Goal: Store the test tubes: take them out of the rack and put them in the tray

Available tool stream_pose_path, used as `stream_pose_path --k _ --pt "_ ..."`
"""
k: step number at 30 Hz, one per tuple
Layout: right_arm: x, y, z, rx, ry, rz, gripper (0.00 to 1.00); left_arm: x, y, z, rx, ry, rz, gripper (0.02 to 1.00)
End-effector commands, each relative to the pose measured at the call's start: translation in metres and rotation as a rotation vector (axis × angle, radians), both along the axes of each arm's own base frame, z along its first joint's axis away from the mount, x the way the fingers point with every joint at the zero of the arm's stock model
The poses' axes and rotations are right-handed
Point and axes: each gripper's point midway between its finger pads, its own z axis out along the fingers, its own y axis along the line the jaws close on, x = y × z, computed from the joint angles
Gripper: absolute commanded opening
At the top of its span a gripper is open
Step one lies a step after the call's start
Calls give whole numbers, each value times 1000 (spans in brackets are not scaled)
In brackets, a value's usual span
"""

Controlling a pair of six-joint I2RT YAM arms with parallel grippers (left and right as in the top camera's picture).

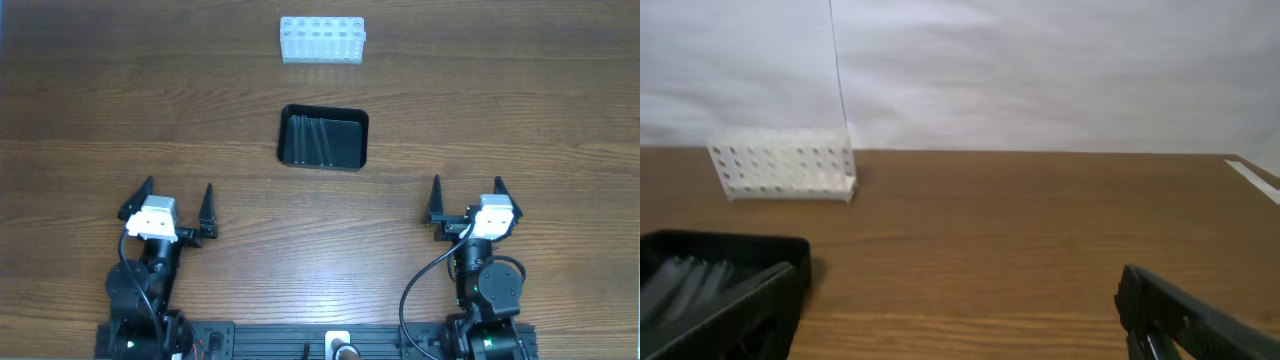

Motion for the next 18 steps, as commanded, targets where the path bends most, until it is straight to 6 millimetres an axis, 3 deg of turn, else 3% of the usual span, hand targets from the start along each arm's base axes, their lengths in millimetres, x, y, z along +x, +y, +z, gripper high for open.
stream_pose_path --k 1,18 --pt "-4 -10 -3 -32 3 -50 991 0 -1 -1 9 0 -8 1000" --pt "-4 -16 -11 -39 37 -80 991 0 -1 -1 9 0 -8 1000"
